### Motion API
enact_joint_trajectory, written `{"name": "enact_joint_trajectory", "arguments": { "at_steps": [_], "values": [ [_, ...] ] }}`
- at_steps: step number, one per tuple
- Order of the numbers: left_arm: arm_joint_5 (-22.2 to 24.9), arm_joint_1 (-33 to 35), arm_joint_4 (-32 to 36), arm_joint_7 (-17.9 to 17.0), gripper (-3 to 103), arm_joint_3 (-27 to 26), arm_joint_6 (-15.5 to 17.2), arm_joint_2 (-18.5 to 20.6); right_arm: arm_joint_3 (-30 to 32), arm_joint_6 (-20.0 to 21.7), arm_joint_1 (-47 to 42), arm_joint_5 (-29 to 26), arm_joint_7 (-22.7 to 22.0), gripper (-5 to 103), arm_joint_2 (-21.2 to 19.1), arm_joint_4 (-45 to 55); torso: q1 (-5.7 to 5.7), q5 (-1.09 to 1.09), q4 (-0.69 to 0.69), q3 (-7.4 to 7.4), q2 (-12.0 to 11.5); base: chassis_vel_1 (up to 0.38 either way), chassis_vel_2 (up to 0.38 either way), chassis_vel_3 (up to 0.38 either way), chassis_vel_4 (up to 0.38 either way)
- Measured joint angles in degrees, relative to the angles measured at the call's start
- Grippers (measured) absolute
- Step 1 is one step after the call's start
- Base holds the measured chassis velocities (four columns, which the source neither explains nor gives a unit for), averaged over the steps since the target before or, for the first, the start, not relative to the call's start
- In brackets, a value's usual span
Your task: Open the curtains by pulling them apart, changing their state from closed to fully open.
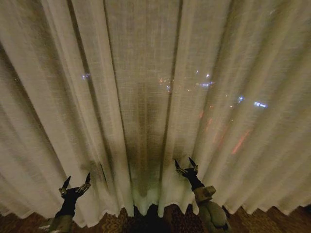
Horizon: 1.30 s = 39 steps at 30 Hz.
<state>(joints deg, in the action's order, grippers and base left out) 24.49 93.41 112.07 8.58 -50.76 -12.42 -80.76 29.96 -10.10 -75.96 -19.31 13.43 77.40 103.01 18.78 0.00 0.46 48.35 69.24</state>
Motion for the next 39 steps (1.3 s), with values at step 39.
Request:
{"name": "enact_joint_trajectory", "arguments": {
  "at_steps": [39],
  "values": [
    [0.00, -0.03, 0.00, 0.00, 100, 0.00, 0.00, 0.00, -12.93, 1.78, 11.92, 1.89, -7.23, 100, -1.16, -5.86, 0.10, 0.00, -0.01, 0.03, -0.05, -0.021, 0.020, 0.018, -0.025]
  ]
}}
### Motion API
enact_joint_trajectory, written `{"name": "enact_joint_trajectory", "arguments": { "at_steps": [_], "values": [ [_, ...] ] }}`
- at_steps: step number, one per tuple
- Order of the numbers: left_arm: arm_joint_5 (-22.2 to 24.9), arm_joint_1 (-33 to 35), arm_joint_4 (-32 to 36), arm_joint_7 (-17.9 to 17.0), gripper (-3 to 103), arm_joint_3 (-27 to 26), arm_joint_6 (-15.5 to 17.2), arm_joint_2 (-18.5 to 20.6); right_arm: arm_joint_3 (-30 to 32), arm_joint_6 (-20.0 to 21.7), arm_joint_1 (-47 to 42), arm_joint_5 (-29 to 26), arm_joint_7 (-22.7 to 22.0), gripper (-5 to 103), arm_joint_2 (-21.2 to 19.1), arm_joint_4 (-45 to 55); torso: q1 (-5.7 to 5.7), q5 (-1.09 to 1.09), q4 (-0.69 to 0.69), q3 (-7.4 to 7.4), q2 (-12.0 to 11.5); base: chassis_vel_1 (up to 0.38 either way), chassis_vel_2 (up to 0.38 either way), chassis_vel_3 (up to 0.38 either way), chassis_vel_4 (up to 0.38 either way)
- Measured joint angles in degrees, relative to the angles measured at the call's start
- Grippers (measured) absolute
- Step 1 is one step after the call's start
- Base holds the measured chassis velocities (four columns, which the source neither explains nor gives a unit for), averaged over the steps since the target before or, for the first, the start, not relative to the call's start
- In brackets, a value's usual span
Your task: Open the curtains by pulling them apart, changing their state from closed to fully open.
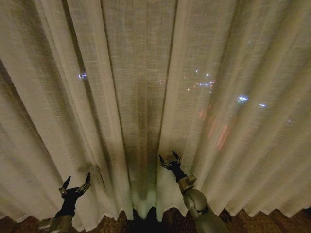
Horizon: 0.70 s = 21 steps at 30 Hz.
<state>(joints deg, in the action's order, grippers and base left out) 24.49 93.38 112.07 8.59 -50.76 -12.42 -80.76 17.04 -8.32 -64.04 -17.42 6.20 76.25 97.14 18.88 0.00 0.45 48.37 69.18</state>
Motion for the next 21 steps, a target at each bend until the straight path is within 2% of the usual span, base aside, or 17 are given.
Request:
{"name": "enact_joint_trajectory", "arguments": {
  "at_steps": [8, 12, 16, 21],
  "values": [
    [0.00, 0.00, 0.00, 0.00, 100, 0.00, 0.00, 0.00, -4.14, -1.53, -2.50, 0.44, 2.51, 100, -4.10, 1.04, 0.00, 0.00, 0.01, 0.00, 0.00, 0.000, 0.000, 0.000, 0.000],
    [0.00, 0.00, 0.00, 0.00, 100, 0.00, 0.00, 0.00, -4.66, -2.26, -3.18, 1.28, 2.77, 100, -4.55, 0.93, 0.00, 0.00, 0.01, 0.00, 0.00, 0.000, 0.000, 0.000, 0.000],
    [0.00, 0.00, 0.00, 0.00, 100, 0.00, 0.00, 0.00, -4.47, -2.35, -2.03, 1.83, 0.81, 100, -3.43, -0.21, 0.00, 0.00, 0.01, 0.00, 0.00, 0.000, 0.000, 0.000, 0.000],
    [0.00, 0.00, 0.00, 0.00, 100, 0.00, 0.00, 0.00, -3.14, -2.71, 1.06, 5.13, -3.56, 100, -1.21, -3.67, 0.00, 0.00, 0.01, 0.00, 0.00, 0.000, 0.000, 0.000, 0.000]
  ]
}}
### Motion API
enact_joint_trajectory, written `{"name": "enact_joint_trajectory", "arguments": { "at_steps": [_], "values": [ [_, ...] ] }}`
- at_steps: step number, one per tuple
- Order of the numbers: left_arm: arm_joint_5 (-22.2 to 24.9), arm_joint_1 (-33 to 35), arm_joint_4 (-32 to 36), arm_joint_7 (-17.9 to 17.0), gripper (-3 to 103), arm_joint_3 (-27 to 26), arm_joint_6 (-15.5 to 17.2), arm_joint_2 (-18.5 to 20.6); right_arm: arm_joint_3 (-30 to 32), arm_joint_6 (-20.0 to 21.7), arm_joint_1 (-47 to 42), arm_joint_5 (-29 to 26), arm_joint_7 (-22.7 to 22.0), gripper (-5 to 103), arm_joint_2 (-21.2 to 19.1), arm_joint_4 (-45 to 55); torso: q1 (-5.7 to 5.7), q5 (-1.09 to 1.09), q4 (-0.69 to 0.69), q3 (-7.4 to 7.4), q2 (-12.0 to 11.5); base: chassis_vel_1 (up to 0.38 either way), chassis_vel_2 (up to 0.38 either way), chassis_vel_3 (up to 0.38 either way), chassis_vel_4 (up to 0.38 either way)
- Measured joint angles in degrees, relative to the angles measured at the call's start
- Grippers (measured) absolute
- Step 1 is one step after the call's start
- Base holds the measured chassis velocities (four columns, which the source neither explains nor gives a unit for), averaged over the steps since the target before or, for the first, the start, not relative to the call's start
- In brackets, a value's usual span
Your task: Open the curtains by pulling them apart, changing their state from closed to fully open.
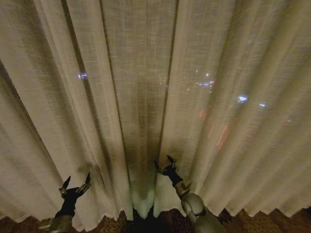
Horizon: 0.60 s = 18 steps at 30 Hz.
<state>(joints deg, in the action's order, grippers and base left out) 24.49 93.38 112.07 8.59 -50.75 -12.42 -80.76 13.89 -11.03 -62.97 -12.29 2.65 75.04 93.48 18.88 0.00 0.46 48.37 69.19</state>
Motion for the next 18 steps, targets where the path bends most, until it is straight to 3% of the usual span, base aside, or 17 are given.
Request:
{"name": "enact_joint_trajectory", "arguments": {
  "at_steps": [7, 18],
  "values": [
    [0.00, 0.00, 0.00, 0.00, 100, 0.00, 0.00, 0.00, 3.89, -0.22, 4.00, 4.90, -5.14, 100, 2.67, -5.48, 0.00, -0.01, 0.00, 0.00, 0.00, 0.000, 0.000, 0.000, 0.000],
    [0.00, 0.00, 0.00, 0.00, 100, 0.00, 0.00, 0.00, 5.14, -0.23, 7.15, 3.91, -5.60, 103, 3.12, -9.07, 0.00, -0.01, 0.00, 0.00, 0.00, 0.000, 0.000, 0.000, 0.000]
  ]
}}
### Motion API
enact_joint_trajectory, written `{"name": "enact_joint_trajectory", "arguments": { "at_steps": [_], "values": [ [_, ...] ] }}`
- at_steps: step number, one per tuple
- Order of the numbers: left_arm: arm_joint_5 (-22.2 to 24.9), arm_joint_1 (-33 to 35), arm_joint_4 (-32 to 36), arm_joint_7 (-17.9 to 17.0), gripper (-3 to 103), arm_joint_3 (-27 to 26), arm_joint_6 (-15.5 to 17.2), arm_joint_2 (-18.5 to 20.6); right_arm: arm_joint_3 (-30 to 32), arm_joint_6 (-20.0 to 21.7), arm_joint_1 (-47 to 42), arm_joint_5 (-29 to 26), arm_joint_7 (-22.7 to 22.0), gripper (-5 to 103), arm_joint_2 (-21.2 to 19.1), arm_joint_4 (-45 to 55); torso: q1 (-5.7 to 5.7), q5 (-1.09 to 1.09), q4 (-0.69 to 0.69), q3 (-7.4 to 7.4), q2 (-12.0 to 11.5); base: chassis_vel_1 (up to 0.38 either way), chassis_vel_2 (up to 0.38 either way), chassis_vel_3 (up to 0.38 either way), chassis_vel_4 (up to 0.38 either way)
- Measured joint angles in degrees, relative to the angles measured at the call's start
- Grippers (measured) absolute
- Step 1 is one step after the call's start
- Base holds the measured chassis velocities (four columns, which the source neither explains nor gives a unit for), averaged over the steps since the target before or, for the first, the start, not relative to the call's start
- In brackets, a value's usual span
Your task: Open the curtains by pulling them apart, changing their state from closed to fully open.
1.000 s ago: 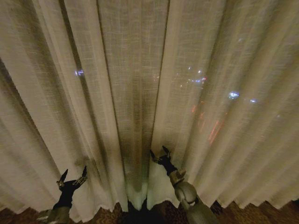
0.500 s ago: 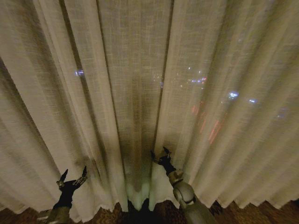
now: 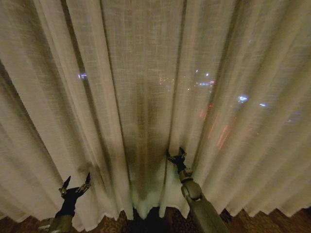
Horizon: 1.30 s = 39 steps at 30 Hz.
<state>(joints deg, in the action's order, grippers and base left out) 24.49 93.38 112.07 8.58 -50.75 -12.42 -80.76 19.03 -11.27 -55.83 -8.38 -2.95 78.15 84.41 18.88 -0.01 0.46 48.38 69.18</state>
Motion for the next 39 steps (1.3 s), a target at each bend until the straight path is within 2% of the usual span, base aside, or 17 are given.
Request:
{"name": "enact_joint_trajectory", "arguments": {
  "at_steps": [1, 5, 7, 8, 9, 11, 14, 15, 18, 20, 22, 23, 27, 39],
  "values": [
    [0.00, 0.00, 0.00, 0.00, 100, 0.00, 0.00, 0.00, -0.04, -0.02, 0.02, -0.40, 0.07, 103, 0.00, 0.00, 0.00, 0.00, 0.00, 0.00, 0.00, 0.000, 0.000, 0.000, 0.000],
    [0.00, 0.00, 0.00, 0.00, 100, 0.00, 0.00, 0.00, -0.35, -0.49, 0.03, -2.59, 0.26, 83, 0.22, 0.02, 0.00, 0.00, 0.00, 0.00, 0.00, 0.000, 0.000, 0.000, 0.000],
    [0.00, 0.00, 0.00, 0.00, 100, 0.00, 0.00, 0.00, -0.33, -0.63, 0.02, -2.64, 0.33, 83, 0.22, 0.03, 0.00, 0.00, 0.00, 0.00, 0.00, 0.000, 0.000, 0.000, 0.000],
    [0.00, 0.00, 0.00, 0.00, 100, 0.00, 0.00, 0.00, -0.33, -0.73, -0.06, -2.66, 0.47, 78, 0.15, 0.07, 0.00, 0.00, 0.00, 0.00, 0.00, 0.000, 0.000, 0.000, 0.000],
    [0.00, 0.00, 0.00, 0.00, 100, 0.00, 0.00, 0.00, -0.28, -0.79, -0.20, -2.69, 0.64, 67, 0.06, 0.18, 0.00, 0.00, 0.00, 0.00, 0.00, 0.000, 0.000, 0.000, 0.000],
    [0.00, 0.00, 0.00, 0.00, 100, 0.00, 0.00, 0.00, -0.21, -0.84, -0.36, -2.75, 0.81, 67, -0.01, 0.30, 0.00, 0.00, 0.00, 0.00, 0.00, 0.000, 0.000, 0.000, 0.000],
    [0.00, 0.00, 0.00, 0.00, 100, 0.00, 0.00, 0.00, -0.14, -1.37, -0.75, -2.90, 1.40, 51, -0.12, 0.44, 0.00, 0.00, 0.00, 0.00, 0.00, 0.000, 0.000, 0.000, 0.000],
    [0.00, 0.00, 0.00, 0.00, 100, 0.00, 0.00, 0.00, -0.14, -1.37, -0.75, -2.90, 1.40, 51, -0.12, 0.44, 0.00, 0.00, 0.00, 0.00, 0.00, 0.000, 0.000, 0.000, 0.000],
    [0.00, 0.00, 0.00, 0.00, 100, 0.00, 0.00, 0.00, -0.14, -1.71, -1.22, -3.44, 1.85, 35, -0.17, 0.76, 0.00, 0.00, 0.00, 0.00, 0.00, 0.000, 0.000, 0.000, 0.000],
    [0.00, 0.00, 0.00, 0.00, 100, 0.00, 0.00, 0.00, -0.14, -1.72, -1.26, -3.72, 1.91, 35, -0.16, 0.85, 0.00, 0.00, 0.00, 0.00, 0.00, 0.000, 0.000, 0.000, 0.000],
    [0.00, 0.00, 0.00, 0.00, 100, 0.00, 0.00, 0.00, -0.19, -2.08, -1.38, -5.61, 2.81, 24, -0.15, 1.13, 0.00, 0.00, 0.00, 0.00, 0.00, 0.000, 0.000, 0.000, 0.000],
    [0.00, 0.00, 0.00, 0.00, 100, 0.00, 0.00, 0.00, -0.19, -2.08, -1.38, -5.61, 2.81, 24, -0.15, 1.13, 0.00, 0.00, 0.00, 0.00, 0.00, 0.000, 0.000, 0.000, 0.000],
    [0.00, 0.00, 0.00, 0.00, 100, 0.00, 0.00, 0.00, 0.33, -3.07, -1.65, -7.68, 5.54, 3, -0.18, 1.53, 0.00, 0.00, 0.00, 0.00, 0.00, 0.000, 0.000, 0.000, 0.000],
    [0.00, 0.00, 0.00, 0.00, 100, 0.00, 0.00, 0.00, 1.59, -3.58, -2.58, -7.94, 8.74, 0, -0.43, 1.92, 0.00, 0.00, 0.00, -0.01, 0.00, 0.000, 0.000, 0.000, 0.000]
  ]
}}
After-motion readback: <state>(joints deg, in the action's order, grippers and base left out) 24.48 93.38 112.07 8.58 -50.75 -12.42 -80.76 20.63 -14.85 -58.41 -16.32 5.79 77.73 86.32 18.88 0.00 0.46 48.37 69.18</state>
